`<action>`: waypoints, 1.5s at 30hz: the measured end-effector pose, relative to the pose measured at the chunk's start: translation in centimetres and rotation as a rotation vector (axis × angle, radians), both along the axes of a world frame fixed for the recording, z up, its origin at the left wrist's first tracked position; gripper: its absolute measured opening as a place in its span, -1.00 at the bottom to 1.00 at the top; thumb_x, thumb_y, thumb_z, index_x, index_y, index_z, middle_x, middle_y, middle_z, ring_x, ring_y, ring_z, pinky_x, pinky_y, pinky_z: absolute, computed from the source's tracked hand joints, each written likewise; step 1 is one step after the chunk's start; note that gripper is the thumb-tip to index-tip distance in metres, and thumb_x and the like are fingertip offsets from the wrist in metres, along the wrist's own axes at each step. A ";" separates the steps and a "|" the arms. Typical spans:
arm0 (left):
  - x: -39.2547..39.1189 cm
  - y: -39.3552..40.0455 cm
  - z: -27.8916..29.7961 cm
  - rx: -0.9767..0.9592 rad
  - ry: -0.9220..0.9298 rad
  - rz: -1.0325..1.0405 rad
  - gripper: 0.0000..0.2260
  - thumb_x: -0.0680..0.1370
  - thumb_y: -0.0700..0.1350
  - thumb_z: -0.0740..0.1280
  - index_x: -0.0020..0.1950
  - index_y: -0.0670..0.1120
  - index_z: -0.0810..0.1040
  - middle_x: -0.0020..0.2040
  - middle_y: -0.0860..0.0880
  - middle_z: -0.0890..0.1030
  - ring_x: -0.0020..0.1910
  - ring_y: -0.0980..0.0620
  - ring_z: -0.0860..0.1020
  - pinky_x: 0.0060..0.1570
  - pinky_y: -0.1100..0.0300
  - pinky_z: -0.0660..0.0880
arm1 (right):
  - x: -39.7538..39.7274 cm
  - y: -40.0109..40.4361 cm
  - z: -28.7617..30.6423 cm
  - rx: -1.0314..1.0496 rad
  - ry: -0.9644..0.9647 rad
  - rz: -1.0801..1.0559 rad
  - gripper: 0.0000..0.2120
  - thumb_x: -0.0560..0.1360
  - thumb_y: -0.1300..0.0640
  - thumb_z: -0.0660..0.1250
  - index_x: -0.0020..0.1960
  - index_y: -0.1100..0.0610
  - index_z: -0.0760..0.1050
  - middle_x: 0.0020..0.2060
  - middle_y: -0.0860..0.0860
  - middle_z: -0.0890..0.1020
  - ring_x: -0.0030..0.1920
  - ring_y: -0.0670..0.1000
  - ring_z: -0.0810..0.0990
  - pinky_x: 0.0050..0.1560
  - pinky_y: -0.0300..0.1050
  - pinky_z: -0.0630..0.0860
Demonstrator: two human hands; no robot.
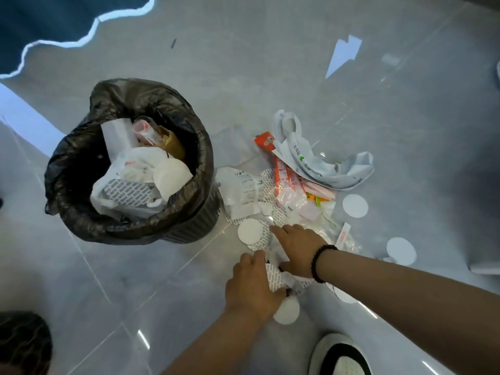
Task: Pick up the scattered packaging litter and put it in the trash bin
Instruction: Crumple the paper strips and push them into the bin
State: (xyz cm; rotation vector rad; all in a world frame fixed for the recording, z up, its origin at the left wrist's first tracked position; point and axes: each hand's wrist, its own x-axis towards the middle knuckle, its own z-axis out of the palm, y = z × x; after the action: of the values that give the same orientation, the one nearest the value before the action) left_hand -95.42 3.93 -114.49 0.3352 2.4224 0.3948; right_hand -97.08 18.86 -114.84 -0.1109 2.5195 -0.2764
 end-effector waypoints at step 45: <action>-12.4 -12.7 18.5 0.785 0.082 0.391 -0.51 0.23 -0.14 0.60 0.10 0.04 0.53 0.00 -0.03 0.68 -0.01 -0.03 0.65 0.07 -0.11 0.58 | -5.6 -3.8 15.4 -1.397 -0.409 -0.784 -0.46 0.20 0.31 0.48 0.18 0.22 0.53 0.10 0.22 0.63 0.04 0.17 0.63 -0.02 0.04 0.60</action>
State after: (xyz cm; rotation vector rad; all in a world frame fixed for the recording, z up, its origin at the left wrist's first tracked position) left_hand -107.80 -8.80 -95.96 0.1991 2.3047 1.5370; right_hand -102.71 15.03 -99.45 0.3593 1.4195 -2.0347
